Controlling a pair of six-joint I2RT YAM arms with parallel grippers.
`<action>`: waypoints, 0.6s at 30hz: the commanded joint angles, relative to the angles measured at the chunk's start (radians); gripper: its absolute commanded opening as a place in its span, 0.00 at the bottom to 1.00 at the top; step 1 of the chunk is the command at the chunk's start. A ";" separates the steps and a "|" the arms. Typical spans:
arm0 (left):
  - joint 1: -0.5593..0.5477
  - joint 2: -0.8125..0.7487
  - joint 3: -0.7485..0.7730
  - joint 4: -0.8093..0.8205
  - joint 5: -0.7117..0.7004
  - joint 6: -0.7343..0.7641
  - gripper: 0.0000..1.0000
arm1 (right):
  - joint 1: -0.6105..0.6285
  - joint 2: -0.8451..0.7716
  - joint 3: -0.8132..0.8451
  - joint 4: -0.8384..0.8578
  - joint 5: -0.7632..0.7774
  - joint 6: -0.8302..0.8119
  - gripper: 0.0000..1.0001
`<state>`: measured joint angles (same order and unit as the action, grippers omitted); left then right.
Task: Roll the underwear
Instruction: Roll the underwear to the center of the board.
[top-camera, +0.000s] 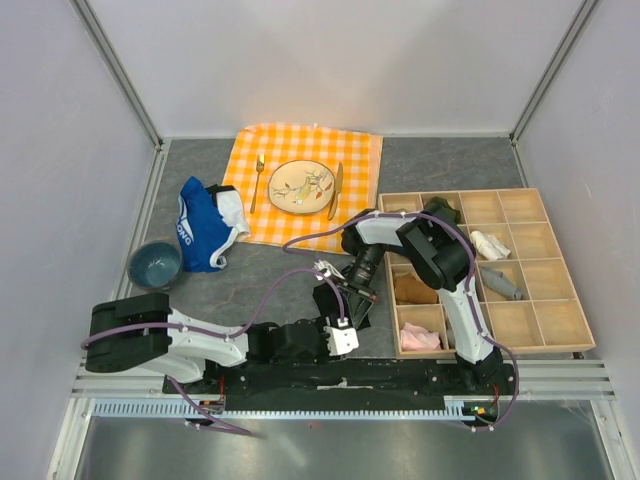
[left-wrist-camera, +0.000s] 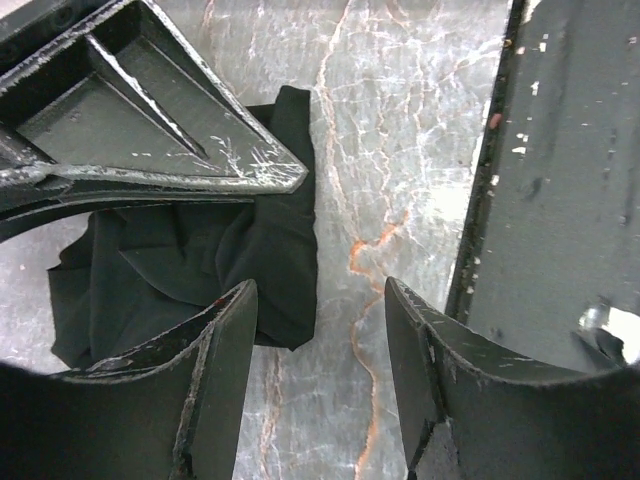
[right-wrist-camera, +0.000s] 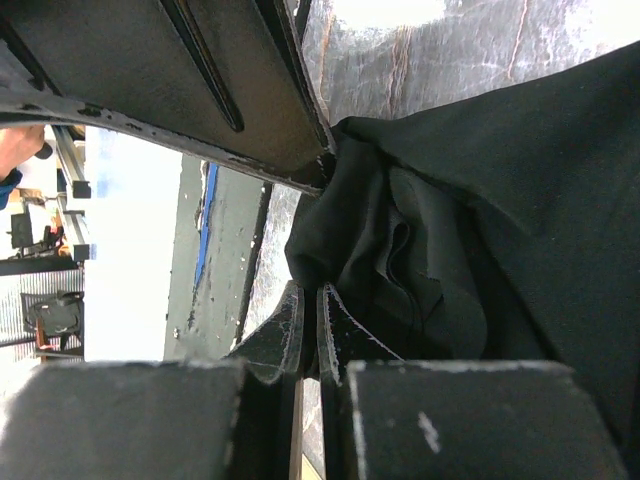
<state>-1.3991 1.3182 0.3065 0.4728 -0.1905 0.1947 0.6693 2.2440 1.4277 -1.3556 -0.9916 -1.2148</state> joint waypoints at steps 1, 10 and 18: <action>-0.008 0.054 0.057 0.055 -0.113 0.080 0.60 | -0.002 0.023 0.019 -0.065 0.004 -0.048 0.06; -0.026 0.029 0.040 0.092 -0.144 0.098 0.59 | 0.000 0.029 0.017 -0.065 0.008 -0.051 0.06; -0.034 -0.077 0.032 0.067 -0.095 0.135 0.59 | -0.002 0.026 0.019 -0.063 0.008 -0.051 0.06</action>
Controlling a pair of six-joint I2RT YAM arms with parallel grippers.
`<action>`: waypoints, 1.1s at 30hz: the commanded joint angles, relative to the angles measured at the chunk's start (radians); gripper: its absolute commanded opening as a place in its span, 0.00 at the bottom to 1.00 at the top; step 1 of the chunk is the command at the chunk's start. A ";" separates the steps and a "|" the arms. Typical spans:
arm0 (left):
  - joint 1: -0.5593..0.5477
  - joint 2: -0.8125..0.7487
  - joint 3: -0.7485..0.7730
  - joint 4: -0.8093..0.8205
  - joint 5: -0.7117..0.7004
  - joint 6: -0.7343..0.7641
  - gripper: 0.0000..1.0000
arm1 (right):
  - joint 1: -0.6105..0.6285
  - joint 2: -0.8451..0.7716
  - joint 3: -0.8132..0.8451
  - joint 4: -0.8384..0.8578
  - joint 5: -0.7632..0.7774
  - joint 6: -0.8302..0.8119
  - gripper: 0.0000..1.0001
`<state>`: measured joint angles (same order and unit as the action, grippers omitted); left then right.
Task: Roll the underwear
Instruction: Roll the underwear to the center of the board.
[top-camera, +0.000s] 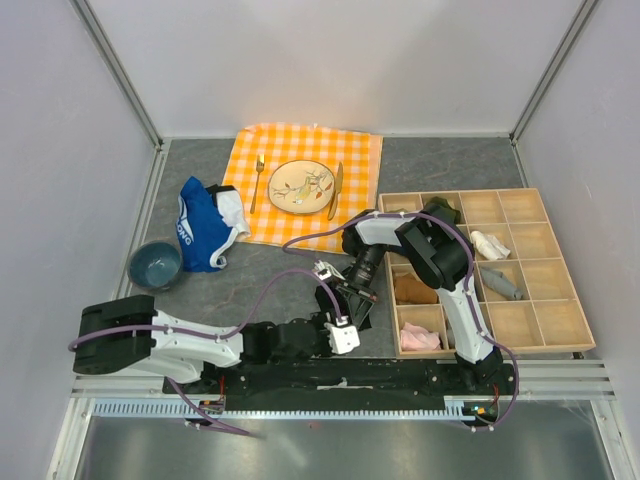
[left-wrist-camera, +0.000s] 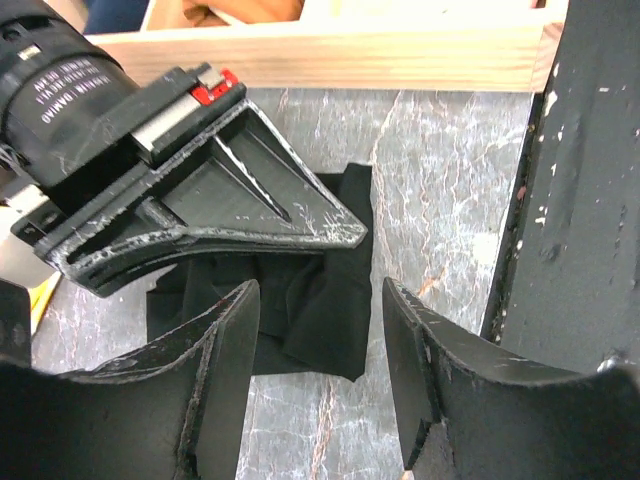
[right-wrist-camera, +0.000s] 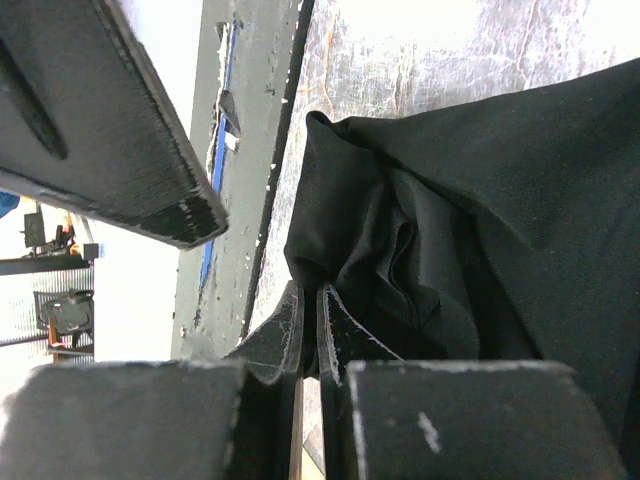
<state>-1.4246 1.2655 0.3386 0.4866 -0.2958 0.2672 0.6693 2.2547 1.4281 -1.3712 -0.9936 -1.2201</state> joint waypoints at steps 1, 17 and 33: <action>-0.010 -0.015 0.008 0.047 0.014 0.067 0.59 | 0.000 0.016 0.018 -0.049 0.010 -0.045 0.06; -0.008 0.216 0.111 -0.069 -0.089 0.057 0.35 | 0.000 0.014 0.017 -0.051 0.019 -0.050 0.07; 0.251 0.129 0.088 -0.224 0.542 -0.373 0.02 | -0.074 -0.227 -0.037 0.092 0.035 0.034 0.26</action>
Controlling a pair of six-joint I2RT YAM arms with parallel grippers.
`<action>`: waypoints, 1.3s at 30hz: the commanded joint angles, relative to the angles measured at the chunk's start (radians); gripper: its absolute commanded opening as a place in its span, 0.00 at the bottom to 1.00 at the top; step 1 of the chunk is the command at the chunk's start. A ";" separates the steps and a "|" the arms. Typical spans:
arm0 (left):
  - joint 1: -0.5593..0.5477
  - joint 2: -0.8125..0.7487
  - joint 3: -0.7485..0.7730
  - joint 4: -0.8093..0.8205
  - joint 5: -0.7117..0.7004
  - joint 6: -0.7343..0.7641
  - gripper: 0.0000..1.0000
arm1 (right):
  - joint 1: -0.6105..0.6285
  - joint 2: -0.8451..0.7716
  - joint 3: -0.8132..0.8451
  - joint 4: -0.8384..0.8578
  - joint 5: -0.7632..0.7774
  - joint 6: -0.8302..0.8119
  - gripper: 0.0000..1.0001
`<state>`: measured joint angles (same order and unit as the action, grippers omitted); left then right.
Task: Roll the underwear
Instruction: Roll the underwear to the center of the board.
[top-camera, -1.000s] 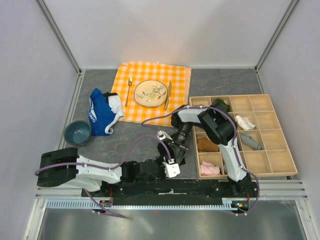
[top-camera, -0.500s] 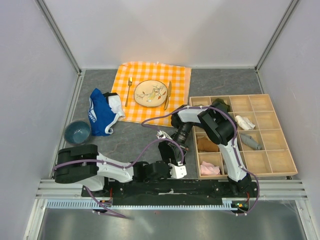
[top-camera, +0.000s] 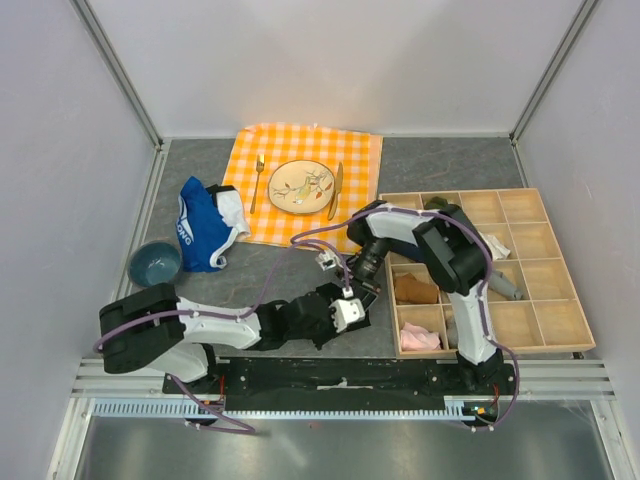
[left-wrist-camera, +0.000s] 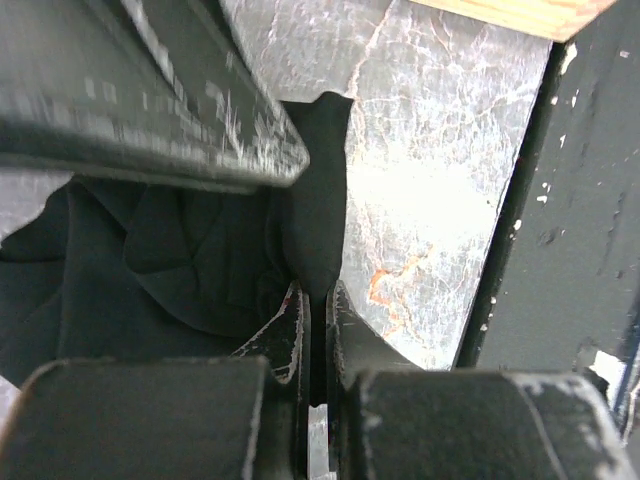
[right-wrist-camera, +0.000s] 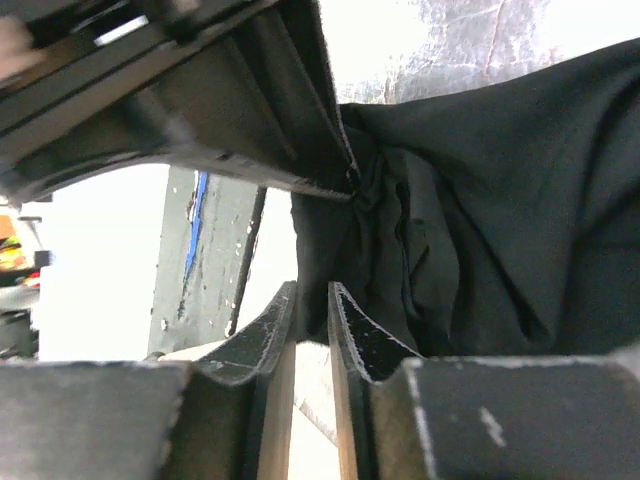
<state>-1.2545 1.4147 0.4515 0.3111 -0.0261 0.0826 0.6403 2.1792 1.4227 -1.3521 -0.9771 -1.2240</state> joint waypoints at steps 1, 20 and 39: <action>0.122 -0.014 -0.027 -0.049 0.310 -0.202 0.02 | -0.050 -0.203 -0.044 0.134 0.028 0.058 0.28; 0.529 0.296 0.039 -0.027 0.750 -0.606 0.02 | 0.109 -0.762 -0.524 0.723 0.314 0.075 0.45; 0.590 0.259 0.020 0.095 0.717 -0.708 0.29 | 0.348 -0.552 -0.597 0.878 0.695 0.104 0.37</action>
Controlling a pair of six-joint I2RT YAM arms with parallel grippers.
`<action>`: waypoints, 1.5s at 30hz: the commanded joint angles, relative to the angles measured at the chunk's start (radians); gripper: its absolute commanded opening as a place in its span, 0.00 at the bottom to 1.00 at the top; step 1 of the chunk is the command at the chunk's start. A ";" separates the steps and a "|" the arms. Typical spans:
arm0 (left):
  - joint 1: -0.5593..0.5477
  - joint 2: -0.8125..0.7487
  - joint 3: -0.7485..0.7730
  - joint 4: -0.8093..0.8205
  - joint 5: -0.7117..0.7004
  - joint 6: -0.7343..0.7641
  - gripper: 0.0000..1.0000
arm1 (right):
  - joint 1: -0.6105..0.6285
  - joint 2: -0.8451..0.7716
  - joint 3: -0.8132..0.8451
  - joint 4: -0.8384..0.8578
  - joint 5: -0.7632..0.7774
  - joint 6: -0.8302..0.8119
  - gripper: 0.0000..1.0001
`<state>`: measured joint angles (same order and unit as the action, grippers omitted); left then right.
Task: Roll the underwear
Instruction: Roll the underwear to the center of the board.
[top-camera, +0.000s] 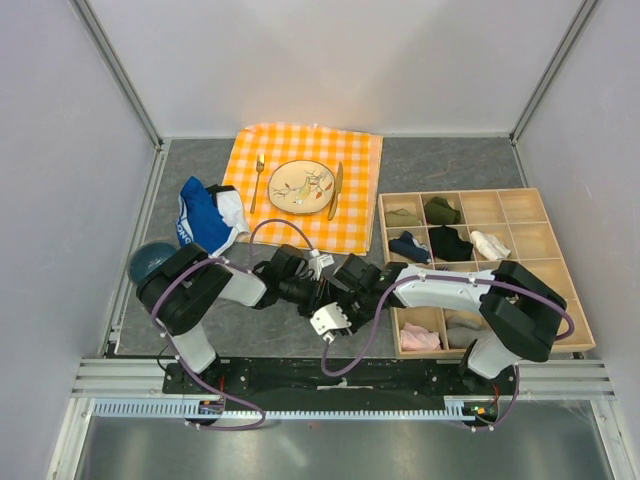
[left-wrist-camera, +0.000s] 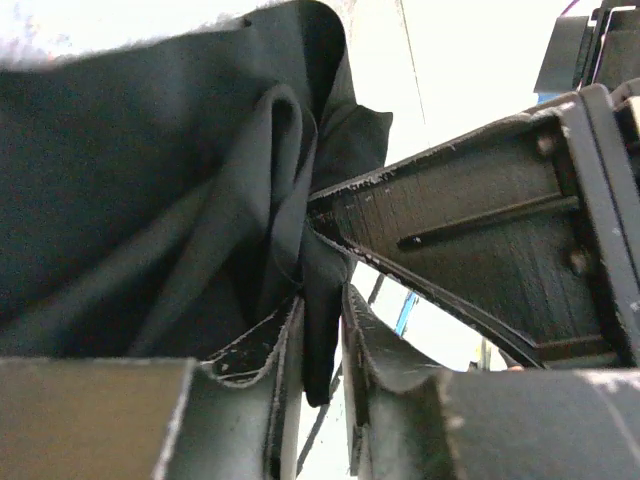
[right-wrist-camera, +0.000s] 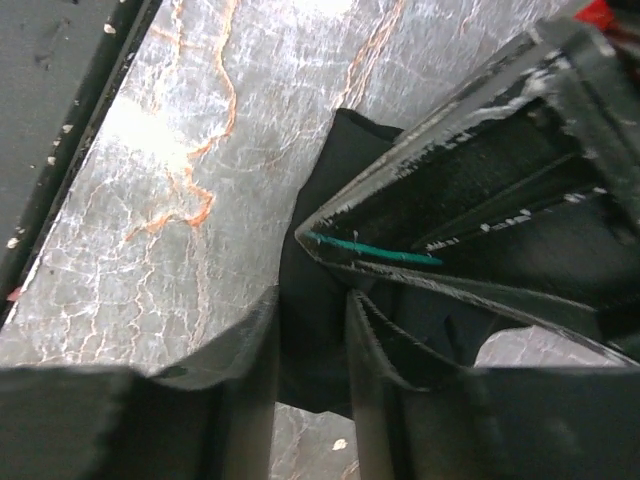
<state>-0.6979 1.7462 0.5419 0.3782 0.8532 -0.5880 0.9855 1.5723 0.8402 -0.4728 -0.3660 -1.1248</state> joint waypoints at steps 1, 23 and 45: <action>0.041 -0.103 -0.089 0.045 -0.174 -0.047 0.35 | 0.002 0.061 -0.012 -0.006 0.082 0.013 0.30; -0.445 -1.099 -0.499 0.185 -0.726 0.586 0.51 | -0.309 0.551 0.487 -0.854 -0.593 -0.173 0.14; -0.586 -0.303 -0.125 0.150 -0.845 0.932 0.60 | -0.327 0.623 0.514 -0.863 -0.587 -0.159 0.15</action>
<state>-1.2789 1.3716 0.3580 0.5064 0.0376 0.2668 0.6579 2.1864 1.3315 -1.3319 -0.9432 -1.2465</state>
